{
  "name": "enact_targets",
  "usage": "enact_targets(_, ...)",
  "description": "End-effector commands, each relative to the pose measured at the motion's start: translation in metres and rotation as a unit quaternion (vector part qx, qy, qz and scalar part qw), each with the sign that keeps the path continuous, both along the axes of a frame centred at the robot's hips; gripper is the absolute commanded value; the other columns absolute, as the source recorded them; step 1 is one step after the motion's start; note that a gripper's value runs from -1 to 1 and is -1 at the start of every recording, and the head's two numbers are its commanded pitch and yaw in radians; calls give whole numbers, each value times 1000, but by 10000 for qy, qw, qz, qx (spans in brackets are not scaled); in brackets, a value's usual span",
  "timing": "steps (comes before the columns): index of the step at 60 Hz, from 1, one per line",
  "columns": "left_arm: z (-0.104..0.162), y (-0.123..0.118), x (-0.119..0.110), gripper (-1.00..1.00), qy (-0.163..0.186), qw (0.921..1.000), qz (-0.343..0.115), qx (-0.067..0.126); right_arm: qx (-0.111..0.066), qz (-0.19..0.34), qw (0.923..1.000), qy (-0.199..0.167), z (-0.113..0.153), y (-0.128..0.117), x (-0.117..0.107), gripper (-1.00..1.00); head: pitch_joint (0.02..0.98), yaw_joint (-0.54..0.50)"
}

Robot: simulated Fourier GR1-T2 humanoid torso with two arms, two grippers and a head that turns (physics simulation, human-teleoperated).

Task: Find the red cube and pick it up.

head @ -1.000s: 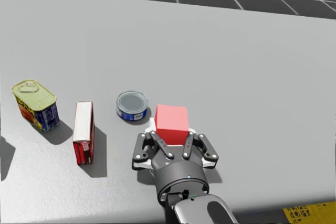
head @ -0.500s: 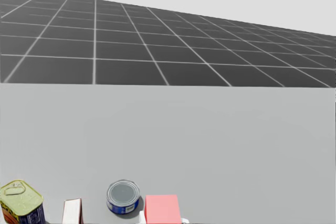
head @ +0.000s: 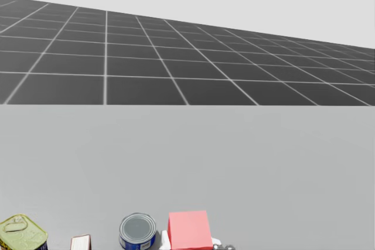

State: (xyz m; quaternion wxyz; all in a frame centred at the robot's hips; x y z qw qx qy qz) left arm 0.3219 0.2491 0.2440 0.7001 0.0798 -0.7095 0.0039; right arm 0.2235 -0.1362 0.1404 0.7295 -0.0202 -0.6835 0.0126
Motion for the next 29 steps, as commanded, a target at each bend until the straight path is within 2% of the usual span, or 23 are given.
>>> enact_targets(1,0,1,0,-1000,-5,10000,27,-1,24,-545,9968,-588,44,-11,10,997,466,-289)
enact_targets(14,1,2,0,-1000,-4,10000,50,-31,-79,-490,9917,-1186,87,-14,10,1000,460,-293)
enact_targets(25,1,2,0,-1000,-4,10000,58,-53,-198,-386,9841,-1720,126,-18,8,1000,460,-294)
enact_targets(29,1,2,1,-1000,-2,10000,63,-53,-294,-326,9801,-1935,141,-19,6,1000,459,-292)
